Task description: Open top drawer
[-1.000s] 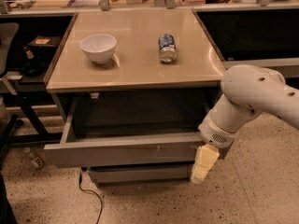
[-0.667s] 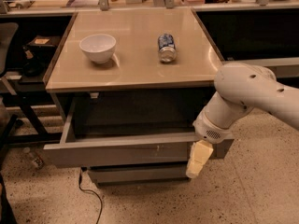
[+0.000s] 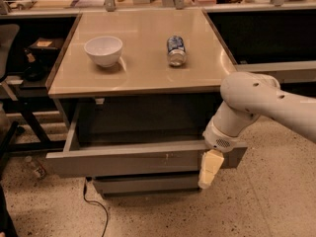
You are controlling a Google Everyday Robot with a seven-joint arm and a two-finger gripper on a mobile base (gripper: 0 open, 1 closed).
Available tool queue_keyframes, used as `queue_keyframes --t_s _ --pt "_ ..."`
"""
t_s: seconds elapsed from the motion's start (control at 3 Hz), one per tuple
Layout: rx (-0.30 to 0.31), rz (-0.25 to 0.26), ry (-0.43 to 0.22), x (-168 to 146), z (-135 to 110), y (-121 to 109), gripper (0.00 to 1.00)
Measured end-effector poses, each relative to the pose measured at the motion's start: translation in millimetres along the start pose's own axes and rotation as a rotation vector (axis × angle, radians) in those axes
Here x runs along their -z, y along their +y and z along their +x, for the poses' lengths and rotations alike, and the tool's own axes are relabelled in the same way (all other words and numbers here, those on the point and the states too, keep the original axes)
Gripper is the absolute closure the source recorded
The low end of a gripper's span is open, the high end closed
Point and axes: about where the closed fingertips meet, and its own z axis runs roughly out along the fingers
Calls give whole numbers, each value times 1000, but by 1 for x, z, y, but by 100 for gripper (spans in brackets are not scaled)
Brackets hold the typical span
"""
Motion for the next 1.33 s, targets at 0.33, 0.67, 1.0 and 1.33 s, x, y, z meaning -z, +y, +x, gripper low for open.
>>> queue_keyframes --t_s 0.33,0.67,1.0,1.33 --pt "-25 -30 24 -10 31 7 0" --pt "-37 -40 32 -9 43 12 0" --pt "-54 -54 47 -5 66 26 0" --pt "-54 -54 47 -1 62 28 0"
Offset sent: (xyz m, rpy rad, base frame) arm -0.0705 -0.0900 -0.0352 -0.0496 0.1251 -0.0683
